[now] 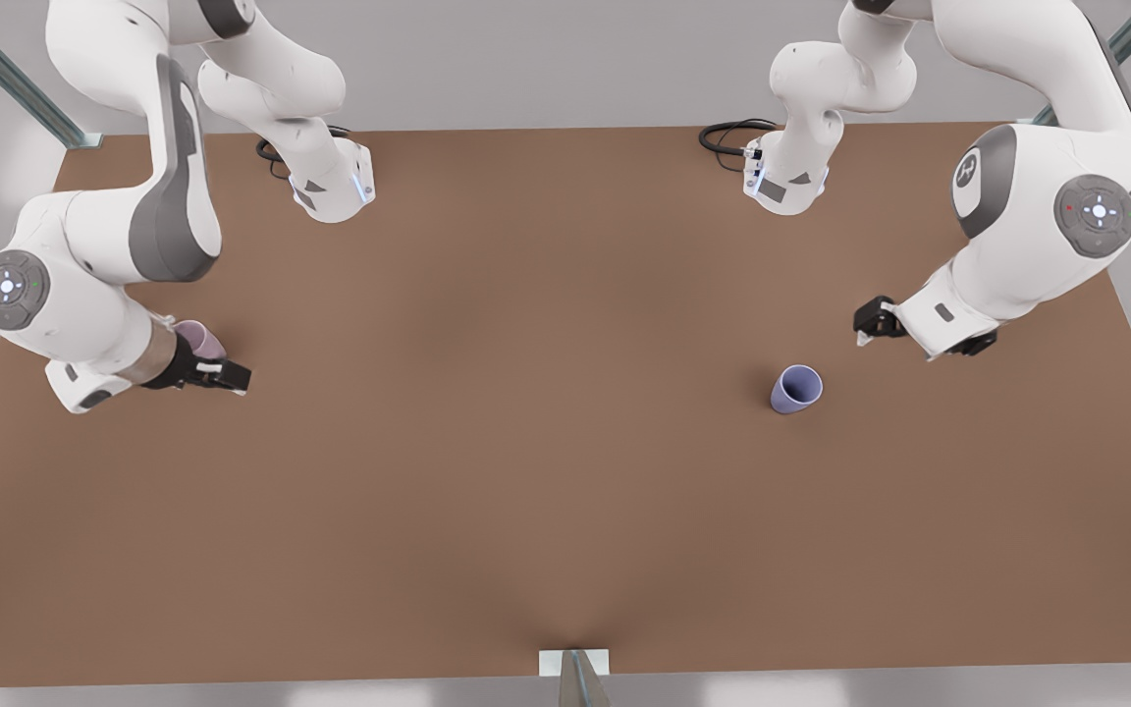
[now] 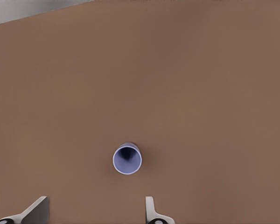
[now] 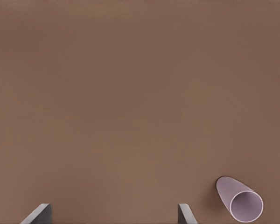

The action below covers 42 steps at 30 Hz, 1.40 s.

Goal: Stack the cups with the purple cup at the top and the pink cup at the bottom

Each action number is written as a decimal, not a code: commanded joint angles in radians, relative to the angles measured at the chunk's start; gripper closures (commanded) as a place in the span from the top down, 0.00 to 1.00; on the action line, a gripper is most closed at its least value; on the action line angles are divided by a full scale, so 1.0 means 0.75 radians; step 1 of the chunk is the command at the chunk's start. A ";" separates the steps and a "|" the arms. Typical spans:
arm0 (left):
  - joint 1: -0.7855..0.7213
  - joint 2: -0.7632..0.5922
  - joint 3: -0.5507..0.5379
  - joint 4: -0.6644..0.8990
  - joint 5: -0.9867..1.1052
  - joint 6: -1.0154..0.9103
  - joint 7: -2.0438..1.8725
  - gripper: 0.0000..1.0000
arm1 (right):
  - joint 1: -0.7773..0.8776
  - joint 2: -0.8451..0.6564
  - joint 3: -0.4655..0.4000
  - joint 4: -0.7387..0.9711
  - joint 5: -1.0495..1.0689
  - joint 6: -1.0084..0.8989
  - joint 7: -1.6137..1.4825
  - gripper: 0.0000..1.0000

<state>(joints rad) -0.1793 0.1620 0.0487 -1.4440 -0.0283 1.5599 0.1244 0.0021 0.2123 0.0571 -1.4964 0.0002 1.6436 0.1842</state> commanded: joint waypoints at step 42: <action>-0.127 0.177 -0.014 0.095 0.013 -0.086 -0.399 1.00 | -0.387 -0.304 -0.215 -1.130 0.014 0.801 -0.712 1.00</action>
<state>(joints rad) -0.2746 0.2955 0.0383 -1.3732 -0.0202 1.4993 -0.0260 -0.2891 -0.0200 -0.1056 -2.3443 0.0092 2.2031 -0.2402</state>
